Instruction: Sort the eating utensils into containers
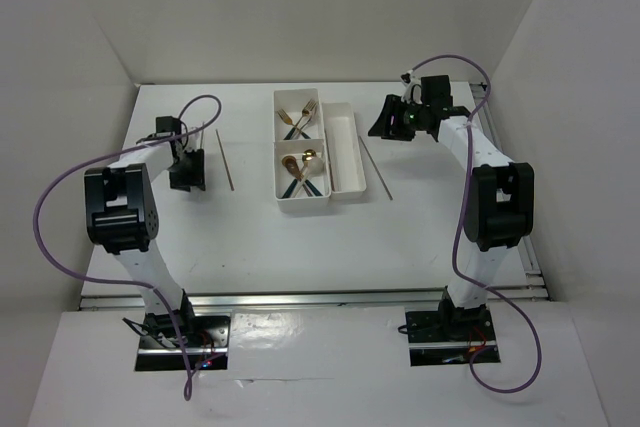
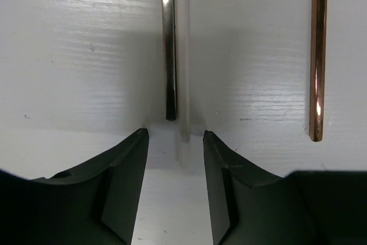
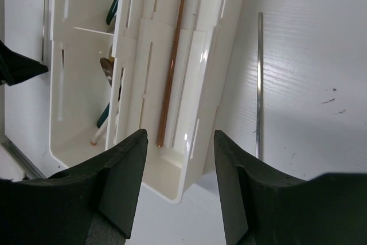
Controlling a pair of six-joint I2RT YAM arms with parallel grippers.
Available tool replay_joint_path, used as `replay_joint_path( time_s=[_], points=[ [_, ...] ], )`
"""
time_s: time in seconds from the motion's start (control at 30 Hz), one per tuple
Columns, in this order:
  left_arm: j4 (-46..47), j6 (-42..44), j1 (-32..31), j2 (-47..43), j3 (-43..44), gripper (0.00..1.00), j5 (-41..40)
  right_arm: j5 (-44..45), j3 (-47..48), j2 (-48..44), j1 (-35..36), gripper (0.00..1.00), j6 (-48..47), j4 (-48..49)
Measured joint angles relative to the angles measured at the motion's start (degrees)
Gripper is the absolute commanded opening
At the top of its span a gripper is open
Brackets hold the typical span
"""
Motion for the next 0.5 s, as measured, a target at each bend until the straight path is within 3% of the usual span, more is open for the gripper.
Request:
replay_joint_path(
  time_s=[0.5],
  points=[
    [0.42,-0.5,-5.14,0.85,0.5,0.21,-1.4,0.07,-0.42,0.0,0.0,0.56,-0.72,0.09]
  ],
)
